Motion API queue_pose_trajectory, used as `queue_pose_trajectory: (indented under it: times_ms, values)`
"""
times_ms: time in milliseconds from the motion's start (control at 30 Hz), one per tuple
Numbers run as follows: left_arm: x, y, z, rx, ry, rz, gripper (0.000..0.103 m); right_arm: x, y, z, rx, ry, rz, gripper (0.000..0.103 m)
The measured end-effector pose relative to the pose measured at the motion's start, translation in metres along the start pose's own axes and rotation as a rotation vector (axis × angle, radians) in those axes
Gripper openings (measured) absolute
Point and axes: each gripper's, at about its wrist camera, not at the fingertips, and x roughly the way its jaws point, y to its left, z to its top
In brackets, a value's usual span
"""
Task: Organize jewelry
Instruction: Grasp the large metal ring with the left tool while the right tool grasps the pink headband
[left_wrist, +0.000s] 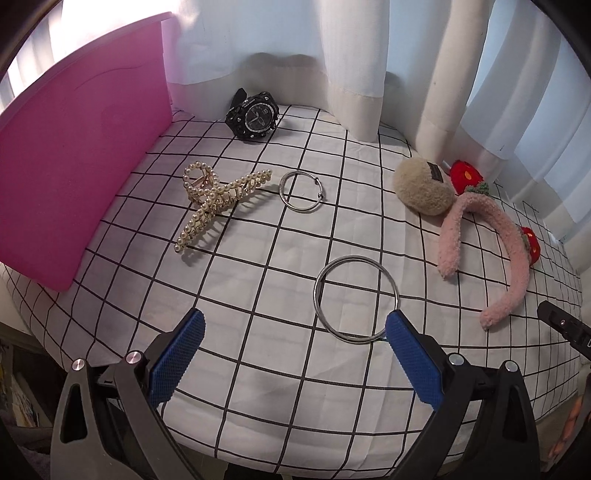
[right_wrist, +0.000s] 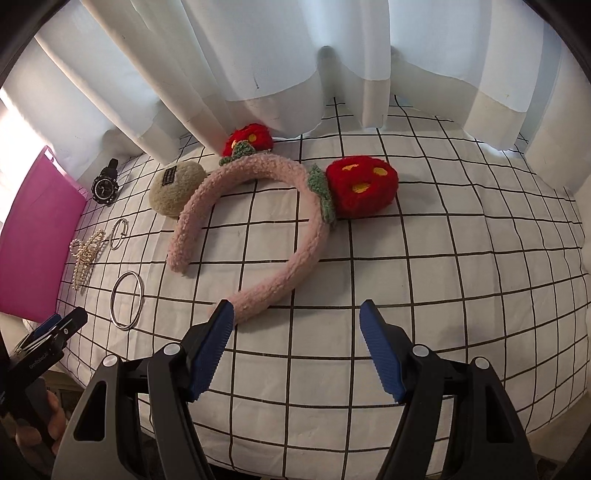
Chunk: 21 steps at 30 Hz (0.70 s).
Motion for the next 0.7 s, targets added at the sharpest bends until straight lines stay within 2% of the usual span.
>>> queue_pose_trajectory:
  times_ms: [233, 333, 500, 700]
  values:
    - [0.016, -0.015, -0.009, -0.034, -0.008, -0.005, 0.096, 0.014, -0.009, 0.008, -0.02, -0.03, 0.036, 0.068]
    - [0.02, -0.025, -0.011, -0.024, -0.031, -0.006, 0.096, 0.02, -0.011, 0.011, -0.033, -0.045, 0.028, 0.068]
    - [0.035, -0.041, -0.01, -0.002, -0.02, 0.003, 0.096, 0.027, -0.014, 0.018, -0.019, -0.05, 0.032, 0.068]
    - [0.045, -0.042, -0.012, -0.024, -0.011, 0.03, 0.096, 0.036, -0.013, 0.022, -0.035, -0.051, 0.012, 0.068]
